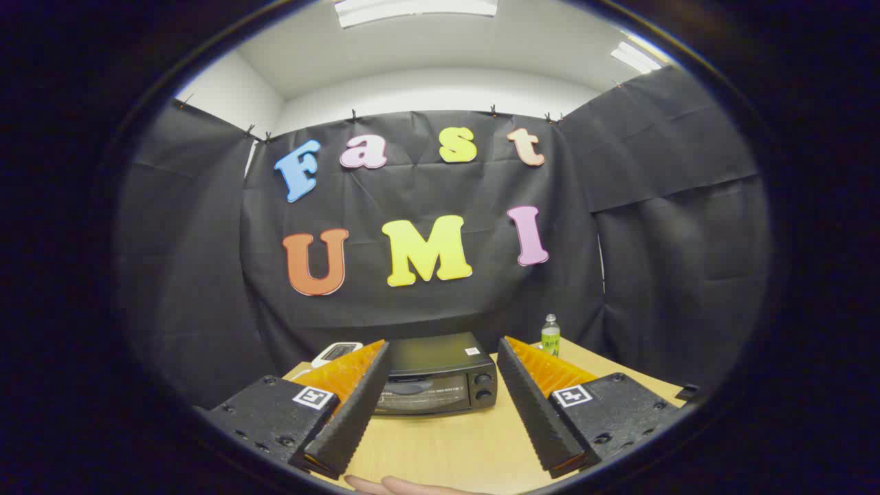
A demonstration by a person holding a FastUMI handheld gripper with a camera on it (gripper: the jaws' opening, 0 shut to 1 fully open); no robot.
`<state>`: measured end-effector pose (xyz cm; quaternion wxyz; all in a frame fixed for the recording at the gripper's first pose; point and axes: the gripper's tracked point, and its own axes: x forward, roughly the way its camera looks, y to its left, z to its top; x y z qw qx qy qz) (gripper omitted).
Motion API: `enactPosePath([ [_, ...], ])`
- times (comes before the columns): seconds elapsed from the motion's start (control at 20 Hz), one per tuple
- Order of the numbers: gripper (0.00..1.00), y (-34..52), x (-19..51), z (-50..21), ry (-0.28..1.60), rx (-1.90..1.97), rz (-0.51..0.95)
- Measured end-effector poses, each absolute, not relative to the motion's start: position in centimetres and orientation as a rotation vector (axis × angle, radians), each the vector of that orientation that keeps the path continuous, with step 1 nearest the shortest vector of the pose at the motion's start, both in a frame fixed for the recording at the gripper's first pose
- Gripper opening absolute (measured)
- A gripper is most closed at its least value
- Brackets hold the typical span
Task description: Open the toaster oven, put the food inside, and close the toaster oven door.
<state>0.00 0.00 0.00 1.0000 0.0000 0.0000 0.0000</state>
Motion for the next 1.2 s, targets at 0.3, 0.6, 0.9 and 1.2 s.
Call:
enactPosePath([
  [0.3, 1.0, 0.0, 0.0, -0.2, 0.002, -0.015, 0.017],
  [0.6, 1.0, 1.0, -0.2, -0.2, -0.01, -0.054, 0.039],
  [0.9, 1.0, 1.5, -0.1, 0.0, -0.022, -0.07, 0.05],
  [1.2, 1.0, 2.0, 0.2, 0.4, -0.034, -0.063, 0.055],
])
